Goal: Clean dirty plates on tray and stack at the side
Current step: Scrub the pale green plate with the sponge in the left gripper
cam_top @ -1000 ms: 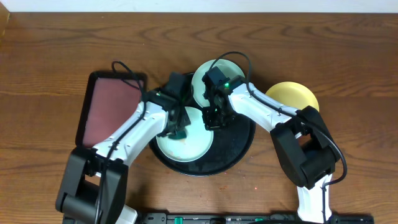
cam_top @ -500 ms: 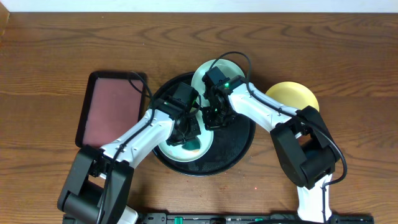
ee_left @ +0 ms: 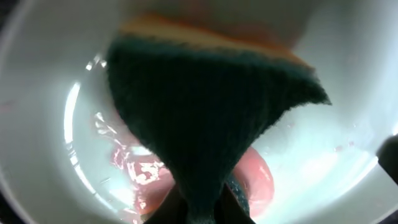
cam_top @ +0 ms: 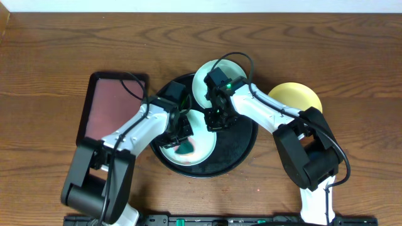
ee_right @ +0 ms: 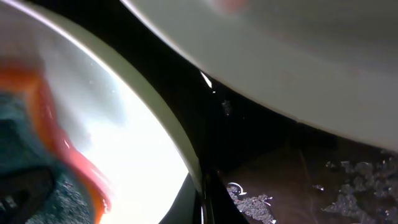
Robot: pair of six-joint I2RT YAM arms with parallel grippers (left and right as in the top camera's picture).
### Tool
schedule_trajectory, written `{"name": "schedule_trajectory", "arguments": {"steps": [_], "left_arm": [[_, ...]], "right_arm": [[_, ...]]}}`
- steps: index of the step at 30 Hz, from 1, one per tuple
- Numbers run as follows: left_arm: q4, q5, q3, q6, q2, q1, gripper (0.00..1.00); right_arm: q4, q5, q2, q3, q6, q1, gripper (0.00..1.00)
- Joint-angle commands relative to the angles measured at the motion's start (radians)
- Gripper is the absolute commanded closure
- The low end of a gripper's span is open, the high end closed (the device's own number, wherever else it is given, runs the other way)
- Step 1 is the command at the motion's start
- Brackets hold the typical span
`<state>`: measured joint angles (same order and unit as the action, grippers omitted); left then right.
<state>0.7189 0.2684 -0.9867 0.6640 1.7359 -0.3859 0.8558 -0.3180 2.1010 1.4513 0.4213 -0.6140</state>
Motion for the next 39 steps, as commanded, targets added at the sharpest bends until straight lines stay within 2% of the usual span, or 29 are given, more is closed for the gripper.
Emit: {"name": "schedule_trajectory", "arguments": {"steps": [1, 6, 10, 13, 16, 18, 22, 27, 32, 35, 39], "left_arm": [[-0.019, 0.222, 0.018, -0.055, 0.095, -0.013, 0.92], [-0.1, 0.215, 0.002, -0.06, 0.097, 0.0, 0.93], [-0.079, 0.132, -0.045, -0.061, 0.088, 0.017, 0.93], [-0.02, 0.007, -0.081, -0.052, 0.07, 0.016, 0.92], [0.057, -0.18, -0.098, 0.01, 0.053, 0.013, 0.93], [0.095, -0.253, -0.098, 0.048, 0.052, 0.013, 0.93], [0.118, -0.241, -0.089, 0.052, 0.055, 0.006, 0.93], [0.093, -0.11, -0.061, 0.043, 0.057, -0.029, 0.93], [-0.021, 0.13, -0.06, -0.118, 0.057, -0.074, 0.93], [-0.062, 0.111, -0.06, -0.121, 0.057, -0.069, 0.92], [-0.046, -0.029, -0.061, -0.053, 0.057, -0.027, 0.93]], "right_arm": [[0.0, 0.014, 0.018, 0.0, 0.019, -0.022, 0.99], [0.0, 0.014, 0.018, 0.0, 0.019, -0.022, 0.99], [0.0, 0.014, 0.018, 0.0, 0.019, -0.022, 0.99], [0.0, 0.014, 0.018, 0.0, 0.019, -0.022, 0.99], [-0.001, 0.014, 0.018, 0.0, 0.019, -0.022, 0.99], [-0.001, 0.014, 0.018, 0.0, 0.019, -0.022, 0.99], [-0.001, 0.014, 0.018, 0.0, 0.019, -0.022, 0.99], [-0.001, 0.014, 0.018, -0.001, 0.019, -0.022, 0.99], [0.0, 0.014, 0.018, 0.0, 0.019, -0.022, 0.99], [0.0, 0.014, 0.018, -0.001, 0.019, -0.022, 0.99], [0.001, 0.014, 0.018, 0.0, 0.019, -0.022, 0.99]]}}
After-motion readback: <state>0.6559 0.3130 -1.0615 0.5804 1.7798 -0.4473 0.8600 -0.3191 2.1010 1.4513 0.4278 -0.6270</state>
